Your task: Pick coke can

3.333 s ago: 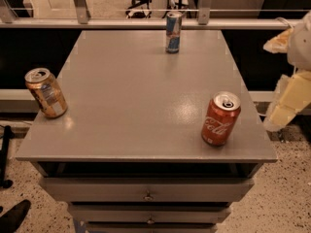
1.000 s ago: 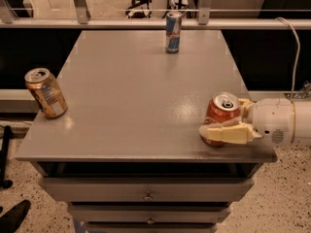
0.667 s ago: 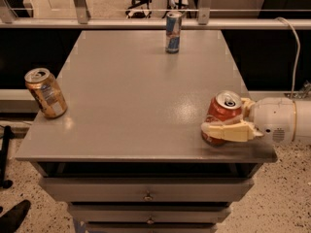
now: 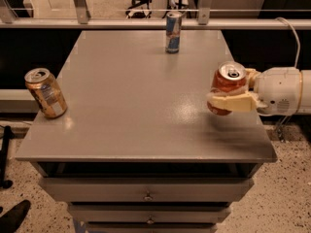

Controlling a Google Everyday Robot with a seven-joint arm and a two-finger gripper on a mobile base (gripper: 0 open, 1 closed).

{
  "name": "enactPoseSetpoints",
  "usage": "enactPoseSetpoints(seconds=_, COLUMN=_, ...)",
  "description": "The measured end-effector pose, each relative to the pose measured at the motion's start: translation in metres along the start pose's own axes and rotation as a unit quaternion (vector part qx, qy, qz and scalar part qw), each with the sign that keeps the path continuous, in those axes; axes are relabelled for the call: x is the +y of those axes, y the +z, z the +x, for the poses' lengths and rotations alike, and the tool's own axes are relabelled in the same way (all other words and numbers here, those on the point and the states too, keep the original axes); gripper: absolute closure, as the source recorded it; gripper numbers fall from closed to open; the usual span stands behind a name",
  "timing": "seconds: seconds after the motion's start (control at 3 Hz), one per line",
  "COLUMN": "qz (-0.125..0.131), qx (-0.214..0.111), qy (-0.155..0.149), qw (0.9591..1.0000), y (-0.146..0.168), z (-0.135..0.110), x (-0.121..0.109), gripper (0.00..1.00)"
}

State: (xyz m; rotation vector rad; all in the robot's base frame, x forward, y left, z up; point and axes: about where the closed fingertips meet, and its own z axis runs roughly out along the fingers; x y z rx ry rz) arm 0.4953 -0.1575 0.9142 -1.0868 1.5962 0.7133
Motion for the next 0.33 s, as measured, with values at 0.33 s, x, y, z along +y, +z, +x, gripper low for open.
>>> enactPoseSetpoints(seconds=0.33, qz=0.002, qx=-0.001, qy=-0.009, qw=1.0000, y=-0.0005, z=-0.0073, x=-0.0053, gripper=1.00)
